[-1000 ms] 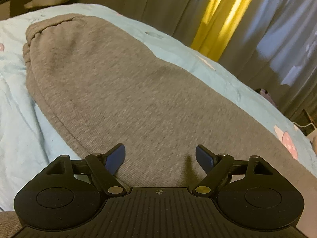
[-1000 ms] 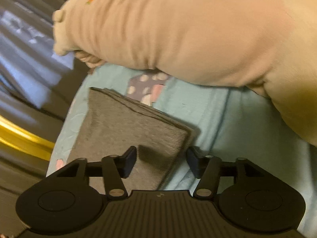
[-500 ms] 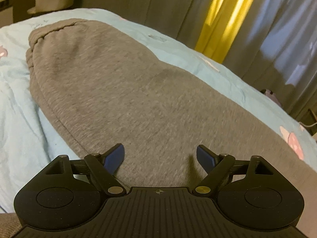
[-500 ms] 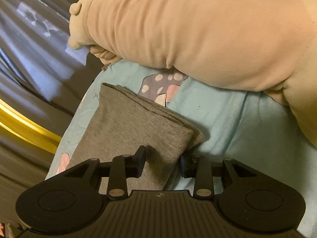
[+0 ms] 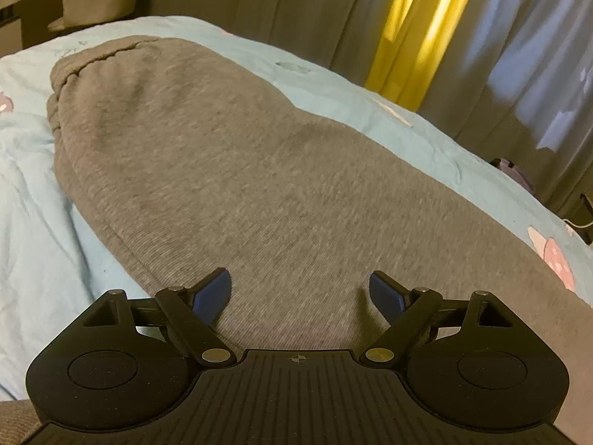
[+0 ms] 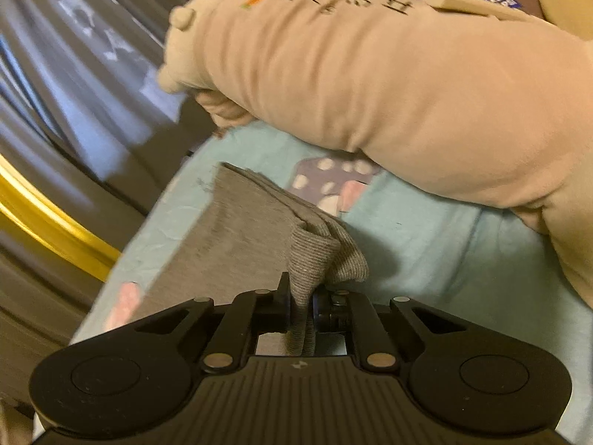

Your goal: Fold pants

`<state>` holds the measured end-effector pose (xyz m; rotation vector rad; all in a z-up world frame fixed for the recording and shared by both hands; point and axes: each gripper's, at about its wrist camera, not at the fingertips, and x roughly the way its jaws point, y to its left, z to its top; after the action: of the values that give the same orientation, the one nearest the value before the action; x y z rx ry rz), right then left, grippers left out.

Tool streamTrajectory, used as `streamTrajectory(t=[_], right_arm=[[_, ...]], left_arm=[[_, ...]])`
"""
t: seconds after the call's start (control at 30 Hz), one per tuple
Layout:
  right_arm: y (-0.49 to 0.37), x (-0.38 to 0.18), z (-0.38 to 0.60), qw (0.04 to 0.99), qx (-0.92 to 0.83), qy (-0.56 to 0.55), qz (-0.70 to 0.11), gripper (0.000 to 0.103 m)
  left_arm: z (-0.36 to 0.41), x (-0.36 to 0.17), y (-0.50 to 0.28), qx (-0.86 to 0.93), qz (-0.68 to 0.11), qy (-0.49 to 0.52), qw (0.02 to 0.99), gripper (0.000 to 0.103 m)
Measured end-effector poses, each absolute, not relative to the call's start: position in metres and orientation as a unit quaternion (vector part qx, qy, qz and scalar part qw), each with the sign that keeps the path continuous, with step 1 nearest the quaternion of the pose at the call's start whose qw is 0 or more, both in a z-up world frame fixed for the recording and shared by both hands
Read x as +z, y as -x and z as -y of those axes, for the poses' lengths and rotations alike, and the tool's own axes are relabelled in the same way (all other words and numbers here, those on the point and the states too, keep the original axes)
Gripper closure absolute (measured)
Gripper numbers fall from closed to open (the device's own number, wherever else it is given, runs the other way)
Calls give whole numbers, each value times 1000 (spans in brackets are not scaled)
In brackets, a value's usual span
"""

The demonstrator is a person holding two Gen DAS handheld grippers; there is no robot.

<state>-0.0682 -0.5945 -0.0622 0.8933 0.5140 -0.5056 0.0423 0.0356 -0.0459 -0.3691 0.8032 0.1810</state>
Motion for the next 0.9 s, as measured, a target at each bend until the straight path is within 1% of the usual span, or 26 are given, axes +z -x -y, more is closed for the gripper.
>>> streamTrajectory(t=[0.13,0.23,0.33,0.4,0.53,0.63,0.73,0.83,0.9], right_arm=[[64,-59,595,832,-247,-426,-256,94],[65,-51,590,841,-241,-419,-244,94],[47,-40,575,849,-282,-337,-293,94],[35,-25,556,868,-269,-294,-296,94],[-2,21,472,934,-168,-159,-271,94],[-24,36,393,961,-53,-82,-259,94],[-35,22,320,962,52,-28,-268,94],[-45,-13,273,940,115,-30,-321,93],[-51,-40,253,914,135,-37,-382,80]], left_arm=[[-36,-46,-42,85,-389,179,900,13],[-37,-45,-41,83,-389,183,899,12],[-39,-45,-41,81,-388,190,898,12],[-41,-45,-40,79,-387,196,898,12],[-43,-45,-40,77,-387,201,897,12],[-43,-43,-38,75,-386,204,897,12],[-44,-42,-35,74,-383,209,897,12],[-44,-43,-34,74,-383,211,896,12],[-44,-43,-33,74,-383,209,897,12]])
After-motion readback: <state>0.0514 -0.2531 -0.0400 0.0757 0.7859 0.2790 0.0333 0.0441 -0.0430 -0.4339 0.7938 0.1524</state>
